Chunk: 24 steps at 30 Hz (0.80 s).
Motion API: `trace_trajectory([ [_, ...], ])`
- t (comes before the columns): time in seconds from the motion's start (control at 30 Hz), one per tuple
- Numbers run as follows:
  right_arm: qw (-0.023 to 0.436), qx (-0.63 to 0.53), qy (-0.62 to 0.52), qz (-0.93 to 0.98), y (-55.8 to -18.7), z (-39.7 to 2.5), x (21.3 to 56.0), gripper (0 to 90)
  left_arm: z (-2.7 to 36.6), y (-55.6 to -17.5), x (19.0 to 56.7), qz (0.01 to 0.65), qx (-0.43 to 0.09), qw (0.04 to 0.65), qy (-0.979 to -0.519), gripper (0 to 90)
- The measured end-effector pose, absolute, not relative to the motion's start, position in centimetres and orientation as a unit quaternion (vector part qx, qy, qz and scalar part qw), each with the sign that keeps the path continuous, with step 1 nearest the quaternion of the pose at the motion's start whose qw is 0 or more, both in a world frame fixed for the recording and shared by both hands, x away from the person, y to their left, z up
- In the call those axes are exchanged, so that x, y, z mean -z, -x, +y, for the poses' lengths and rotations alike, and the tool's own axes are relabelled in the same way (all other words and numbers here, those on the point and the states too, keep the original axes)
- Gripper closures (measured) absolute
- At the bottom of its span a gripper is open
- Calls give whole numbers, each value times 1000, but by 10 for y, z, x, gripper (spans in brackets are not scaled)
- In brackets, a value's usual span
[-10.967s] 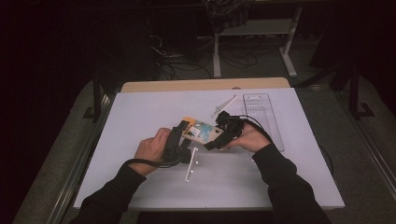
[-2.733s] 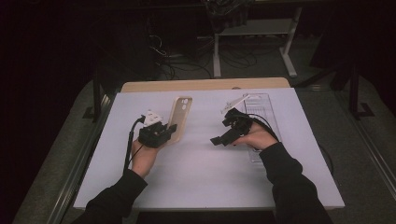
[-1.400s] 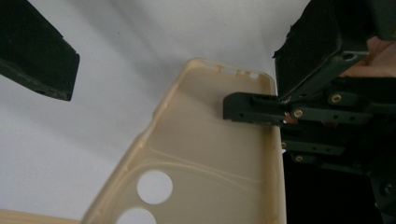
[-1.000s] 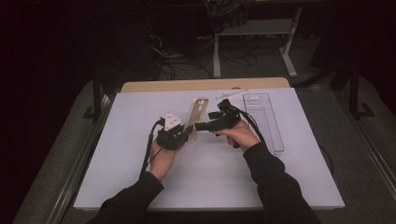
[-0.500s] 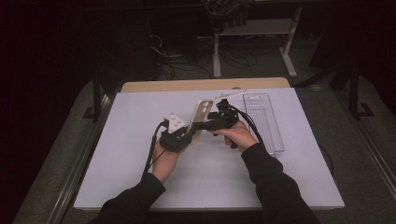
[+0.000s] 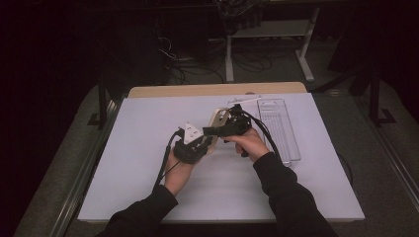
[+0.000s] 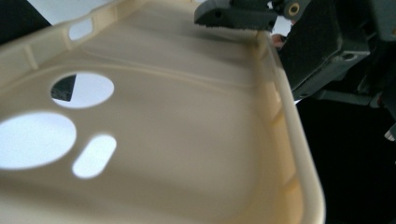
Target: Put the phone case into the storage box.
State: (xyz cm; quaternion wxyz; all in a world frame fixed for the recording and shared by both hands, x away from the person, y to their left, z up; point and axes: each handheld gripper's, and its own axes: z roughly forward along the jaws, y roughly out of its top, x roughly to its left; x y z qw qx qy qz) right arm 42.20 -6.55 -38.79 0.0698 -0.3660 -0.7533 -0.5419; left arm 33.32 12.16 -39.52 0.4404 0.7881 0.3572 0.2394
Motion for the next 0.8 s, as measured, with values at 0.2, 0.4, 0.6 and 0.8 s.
trace_trajectory([
  [0.2,76,541,372,-751,-423,-66,390,0,118,-332,397,355,-237,444,-788,790],
  [0.4,81,534,373,-754,-424,-66,393,2,118,-332,399,361,-238,445,-784,790],
  [0.6,86,533,380,-751,-423,-67,391,39,117,-333,400,360,-240,444,-785,789],
  [0.8,78,533,376,-754,-423,-68,391,56,119,-334,400,358,-241,434,-791,786],
])
